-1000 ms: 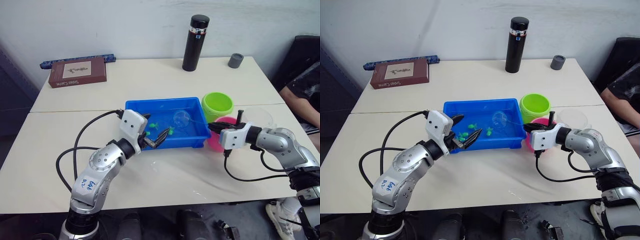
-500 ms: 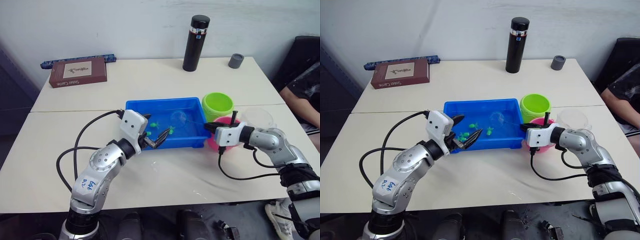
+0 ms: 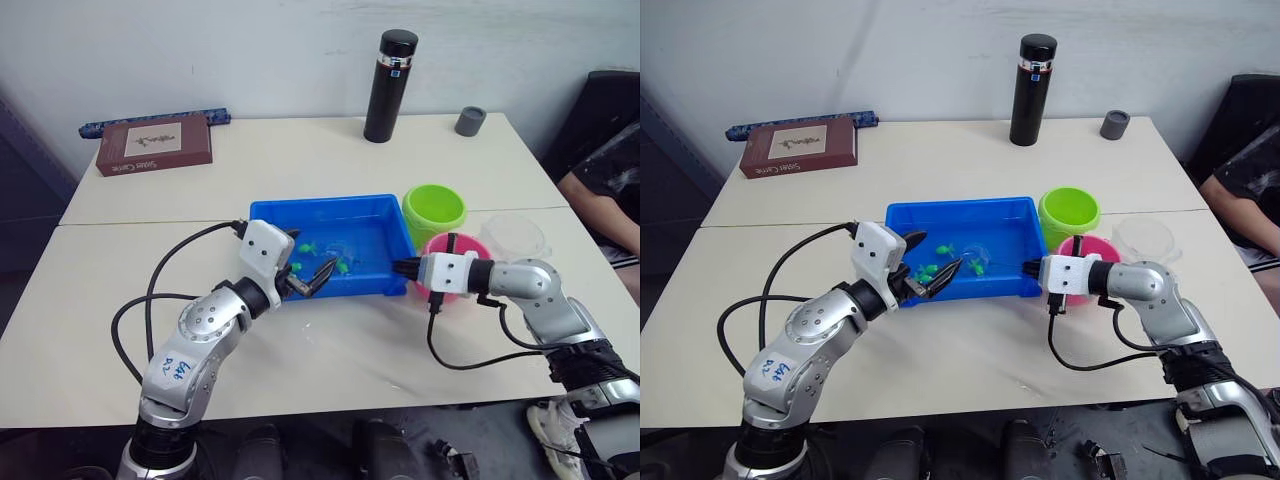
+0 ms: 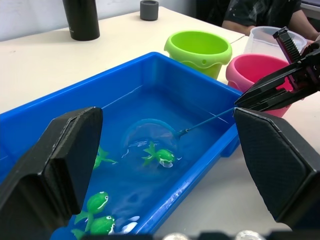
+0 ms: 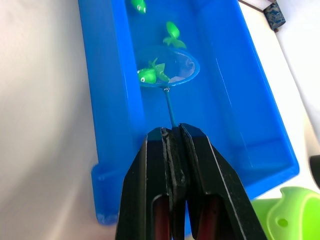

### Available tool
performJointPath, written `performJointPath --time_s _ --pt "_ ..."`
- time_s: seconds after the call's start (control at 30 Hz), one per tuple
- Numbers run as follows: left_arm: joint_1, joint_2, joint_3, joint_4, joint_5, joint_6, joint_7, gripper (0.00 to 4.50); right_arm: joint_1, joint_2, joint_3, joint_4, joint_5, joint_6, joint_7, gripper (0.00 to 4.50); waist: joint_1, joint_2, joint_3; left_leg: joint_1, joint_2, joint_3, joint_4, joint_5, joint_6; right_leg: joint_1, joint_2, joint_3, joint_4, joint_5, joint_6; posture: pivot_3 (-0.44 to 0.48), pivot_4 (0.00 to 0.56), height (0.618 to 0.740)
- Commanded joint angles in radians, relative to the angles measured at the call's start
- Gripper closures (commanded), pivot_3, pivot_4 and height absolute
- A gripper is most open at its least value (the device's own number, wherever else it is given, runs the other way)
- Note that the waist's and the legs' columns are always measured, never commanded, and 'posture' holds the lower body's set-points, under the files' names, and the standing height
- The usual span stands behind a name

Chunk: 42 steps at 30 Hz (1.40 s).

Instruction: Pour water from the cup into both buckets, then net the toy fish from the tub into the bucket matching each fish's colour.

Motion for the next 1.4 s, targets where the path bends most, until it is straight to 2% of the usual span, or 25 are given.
performJointPath --time_s 0.03,0.33,0.7,1.13,1.4 --pt "0.013 0.002 0.016 -0.043 -0.006 0.016 0.010 0.02 -0.005 0.004 -0.045 -0.052 0.047 0.066 0.019 4.50 0.000 0.000 0.000 0.000 0.000 0.000 0.000 0.000 0.000 0.000 0.000 0.000 0.000 0.000 0.000 0.000 0.150 0.740" --pt "0.026 0.005 0.020 -0.040 0.000 0.052 0.023 0.02 -0.013 0.012 -0.073 -0.119 0.138 0.274 0.076 4.50 0.001 0.000 0.000 0.000 0.000 0.000 0.000 0.000 0.001 0.000 0.000 0.000 0.000 0.000 0.000 0.000 0.150 0.740" --pt "0.064 0.009 0.018 0.003 0.011 0.003 0.011 0.02 -0.006 -0.002 -0.143 -0.225 0.223 0.488 0.092 4.50 0.001 0.000 0.000 -0.001 0.000 0.000 0.000 -0.001 0.000 -0.001 0.000 0.000 0.000 0.000 -0.001 0.000 0.150 0.740" --pt "0.057 0.023 -0.004 0.068 0.025 -0.072 -0.026 0.02 0.057 -0.037 -0.289 -0.506 0.358 0.803 0.030 4.50 0.004 0.000 0.000 -0.002 0.000 0.000 -0.001 -0.003 0.001 -0.002 -0.002 -0.001 -0.001 -0.001 -0.002 0.000 0.150 0.740" --pt "0.029 0.027 -0.012 0.104 0.030 -0.100 -0.055 0.02 0.016 -0.084 -0.412 -0.524 0.391 0.907 -0.056 4.50 0.003 0.000 0.000 -0.002 0.000 0.001 -0.001 -0.003 0.001 -0.002 -0.004 -0.003 -0.001 -0.001 -0.002 0.000 0.150 0.740"
